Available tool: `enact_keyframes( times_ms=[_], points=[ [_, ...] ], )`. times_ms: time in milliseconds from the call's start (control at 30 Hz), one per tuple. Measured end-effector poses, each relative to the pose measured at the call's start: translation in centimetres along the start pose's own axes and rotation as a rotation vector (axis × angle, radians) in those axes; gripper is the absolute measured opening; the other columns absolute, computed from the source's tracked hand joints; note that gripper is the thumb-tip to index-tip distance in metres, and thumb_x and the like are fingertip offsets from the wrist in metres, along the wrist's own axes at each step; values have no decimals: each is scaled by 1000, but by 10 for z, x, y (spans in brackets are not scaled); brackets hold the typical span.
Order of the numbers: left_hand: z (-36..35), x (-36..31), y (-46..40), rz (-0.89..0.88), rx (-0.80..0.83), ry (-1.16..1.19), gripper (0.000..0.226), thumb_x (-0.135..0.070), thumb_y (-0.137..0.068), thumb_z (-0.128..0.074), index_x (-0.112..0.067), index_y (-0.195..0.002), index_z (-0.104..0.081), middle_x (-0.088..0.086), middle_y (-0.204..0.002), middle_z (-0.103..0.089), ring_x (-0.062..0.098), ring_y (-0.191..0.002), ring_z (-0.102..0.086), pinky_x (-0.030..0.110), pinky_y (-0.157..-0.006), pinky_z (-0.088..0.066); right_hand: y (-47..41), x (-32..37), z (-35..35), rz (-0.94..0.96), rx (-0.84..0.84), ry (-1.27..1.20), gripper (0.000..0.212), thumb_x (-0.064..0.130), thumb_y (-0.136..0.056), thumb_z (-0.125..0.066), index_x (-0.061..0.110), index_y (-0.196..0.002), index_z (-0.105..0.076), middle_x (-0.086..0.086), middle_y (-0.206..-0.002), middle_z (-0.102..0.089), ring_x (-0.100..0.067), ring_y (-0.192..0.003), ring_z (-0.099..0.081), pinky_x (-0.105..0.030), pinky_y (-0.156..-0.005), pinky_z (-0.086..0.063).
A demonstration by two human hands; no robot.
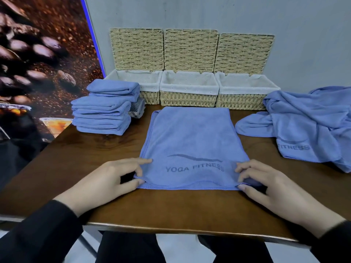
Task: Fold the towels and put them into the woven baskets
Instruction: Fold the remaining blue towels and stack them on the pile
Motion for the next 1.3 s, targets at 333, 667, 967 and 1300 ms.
enact_keyframes(
  times_ms=[333,667,967,1300],
  points=[
    [2,8,-1,-25,40,-109,33,-66,-93,-45,-39,-80,-59,-36,-135,-49,-5,-133,-37,21,-111,-18,-2,-8,5,87,-15,265,19,48,-90,-63,38,-105,-69,28,-121,-54,-2,-112,-55,-28,-91,-40],
    [-39,-113,-48,-178,-157,-248,60,-73,-87,-49,-31,-129,-58,-15,-121,-61,9,-113,-54,32,-95,-39,-31,41,11,-8,-175,12,4,37,-92,-57,39,-90,-55,13,-79,-62,-5,-84,-54,-25,-72,-43],
    [-27,-81,-51,5,-227,290,12,-42,-95,-55,-30,-92,-57,-7,-81,-61,15,-76,-58,36,-70,-48,-47,73,-11,110,-127,1,24,37,-96,-65,43,-79,-49,19,-83,-52,1,-79,-51,-16,-73,-34],
    [0,-64,-41,-57,-365,214,35,-30,-94,-47,-4,-86,-70,2,-73,-61,14,-68,-57,34,-64,-46,-59,63,-30,102,-96,9,42,44,-92,-70,50,-66,-37,12,-65,-41,-8,-65,-44,-17,-71,-30]
  ],
)
Point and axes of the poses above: each hand's wrist, its own y-axis away from the middle knuckle, its own z-axis out of the back of the hand, x = y × z, the point moved 8 cm from there along -y, towards the middle knuckle
